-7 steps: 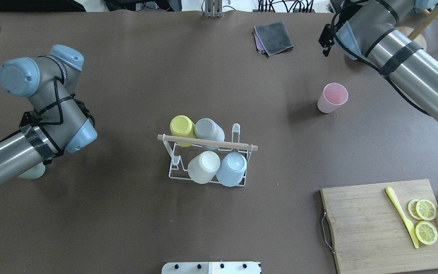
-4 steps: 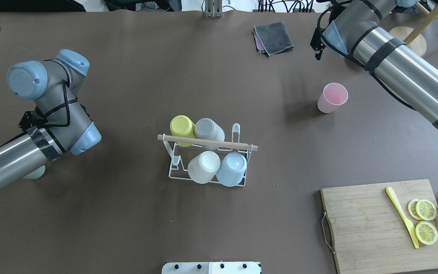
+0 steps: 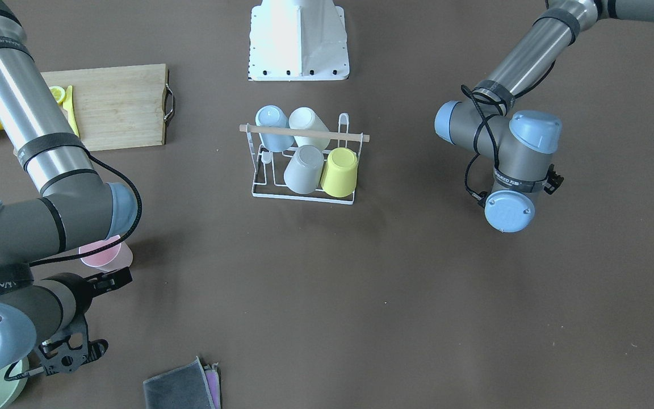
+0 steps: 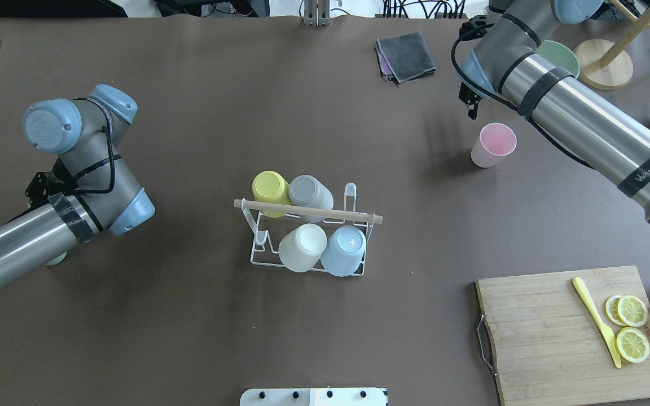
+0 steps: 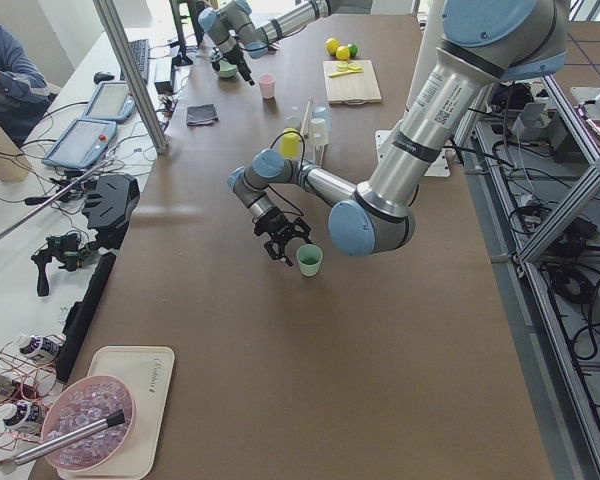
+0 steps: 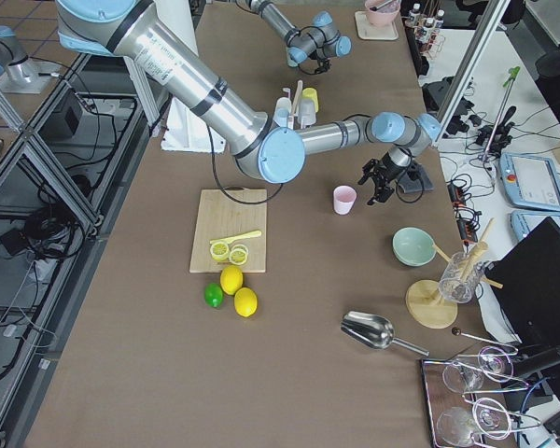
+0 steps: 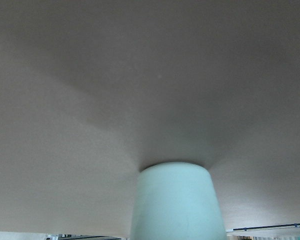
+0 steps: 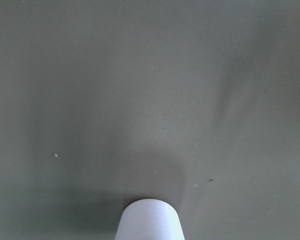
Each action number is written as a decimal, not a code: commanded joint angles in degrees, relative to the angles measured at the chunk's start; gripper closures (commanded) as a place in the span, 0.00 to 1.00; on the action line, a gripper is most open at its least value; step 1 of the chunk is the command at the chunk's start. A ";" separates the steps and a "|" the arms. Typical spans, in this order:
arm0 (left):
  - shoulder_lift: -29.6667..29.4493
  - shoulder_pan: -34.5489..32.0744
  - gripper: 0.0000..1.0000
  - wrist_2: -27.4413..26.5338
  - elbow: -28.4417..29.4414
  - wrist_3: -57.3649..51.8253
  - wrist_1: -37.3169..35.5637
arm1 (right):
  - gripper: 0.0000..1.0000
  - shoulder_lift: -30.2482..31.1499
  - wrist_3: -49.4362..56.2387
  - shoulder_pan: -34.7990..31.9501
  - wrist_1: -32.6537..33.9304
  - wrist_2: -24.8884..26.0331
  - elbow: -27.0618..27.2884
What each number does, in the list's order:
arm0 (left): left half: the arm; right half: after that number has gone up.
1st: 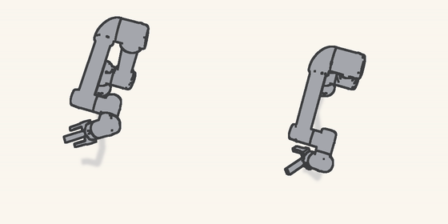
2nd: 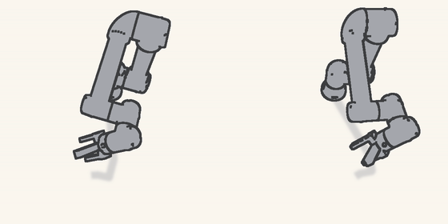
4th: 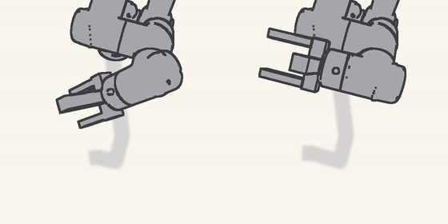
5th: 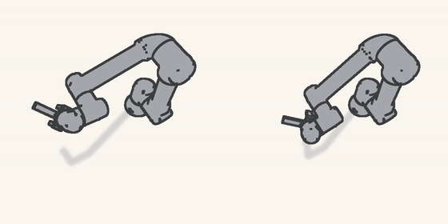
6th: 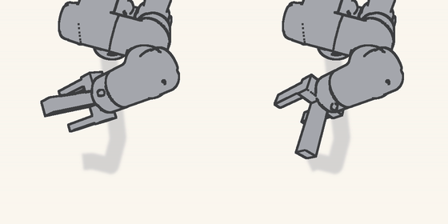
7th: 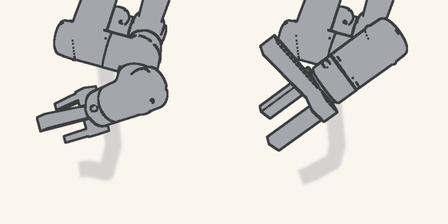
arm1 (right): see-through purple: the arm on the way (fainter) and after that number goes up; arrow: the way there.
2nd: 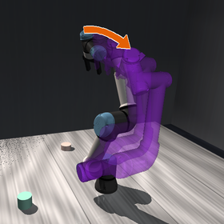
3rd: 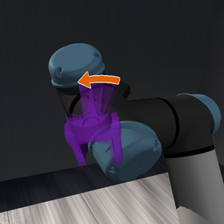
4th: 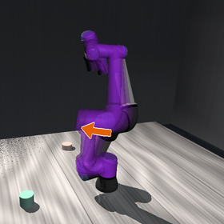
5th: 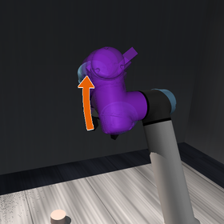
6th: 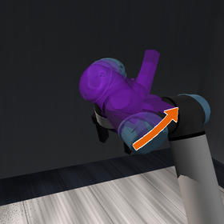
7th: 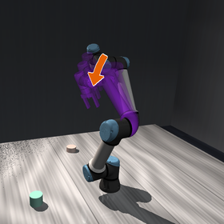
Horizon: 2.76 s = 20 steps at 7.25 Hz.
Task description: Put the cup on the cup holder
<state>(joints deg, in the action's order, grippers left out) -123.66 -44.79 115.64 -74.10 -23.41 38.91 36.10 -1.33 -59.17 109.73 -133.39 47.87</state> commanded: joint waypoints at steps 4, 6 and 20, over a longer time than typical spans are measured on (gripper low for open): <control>-2.19 0.93 0.02 -0.59 4.48 -0.15 -1.63 | 0.00 -3.40 5.17 1.25 0.66 -2.04 -11.18; -2.81 1.20 0.02 -3.03 5.01 -0.15 -3.48 | 0.00 -6.21 5.73 2.04 0.66 -2.05 -16.48; -2.11 3.66 0.02 -6.74 6.51 2.82 -6.74 | 0.00 -10.17 5.90 4.67 3.56 -2.31 -25.11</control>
<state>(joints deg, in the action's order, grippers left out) -125.83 -41.13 108.91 -67.51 -22.22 32.53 25.93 4.56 -54.75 113.24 -135.63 22.85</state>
